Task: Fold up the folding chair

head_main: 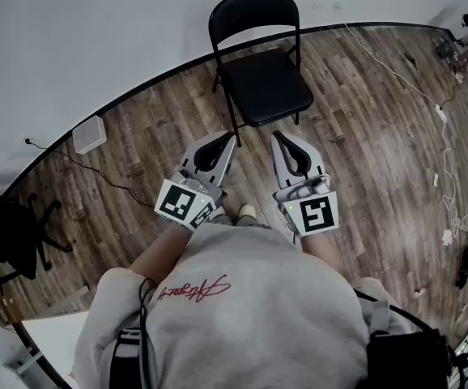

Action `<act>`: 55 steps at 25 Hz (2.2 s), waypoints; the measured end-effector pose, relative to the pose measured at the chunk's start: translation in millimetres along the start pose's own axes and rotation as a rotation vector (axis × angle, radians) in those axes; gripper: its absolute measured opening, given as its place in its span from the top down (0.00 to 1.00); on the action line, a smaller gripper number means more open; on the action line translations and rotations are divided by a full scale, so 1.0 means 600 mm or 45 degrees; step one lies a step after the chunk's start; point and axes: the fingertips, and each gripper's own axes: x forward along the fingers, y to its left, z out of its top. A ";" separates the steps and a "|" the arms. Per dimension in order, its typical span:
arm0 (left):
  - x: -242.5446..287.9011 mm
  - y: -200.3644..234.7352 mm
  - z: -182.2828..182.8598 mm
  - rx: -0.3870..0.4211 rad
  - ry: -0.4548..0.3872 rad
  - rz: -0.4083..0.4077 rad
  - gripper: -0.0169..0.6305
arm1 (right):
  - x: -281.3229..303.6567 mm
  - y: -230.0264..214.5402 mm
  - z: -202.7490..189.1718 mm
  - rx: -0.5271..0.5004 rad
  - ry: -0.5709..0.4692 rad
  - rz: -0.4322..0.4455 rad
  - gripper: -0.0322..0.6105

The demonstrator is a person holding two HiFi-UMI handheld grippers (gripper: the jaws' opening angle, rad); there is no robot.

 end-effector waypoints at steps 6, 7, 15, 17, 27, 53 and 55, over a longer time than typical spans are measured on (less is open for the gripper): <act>0.004 0.006 0.004 0.003 -0.006 -0.005 0.95 | 0.007 0.000 0.000 -0.010 -0.002 -0.001 0.92; 0.004 0.006 0.005 0.006 -0.006 -0.007 0.95 | 0.008 -0.001 0.000 -0.010 -0.003 -0.001 0.92; 0.000 0.003 0.005 0.008 -0.009 -0.003 0.95 | 0.004 -0.003 0.013 0.019 -0.062 -0.021 0.92; 0.000 0.004 0.006 0.007 -0.007 0.000 0.95 | 0.002 -0.005 0.021 0.035 -0.089 -0.025 0.92; 0.017 -0.005 -0.005 0.004 0.006 0.025 0.95 | 0.007 -0.024 -0.006 0.020 -0.003 -0.010 0.92; 0.167 0.106 -0.008 0.031 -0.031 0.108 0.95 | 0.136 -0.150 -0.036 -0.032 -0.043 0.030 0.92; 0.195 0.136 -0.007 0.034 -0.030 0.085 0.95 | 0.171 -0.170 -0.039 -0.043 -0.041 0.011 0.92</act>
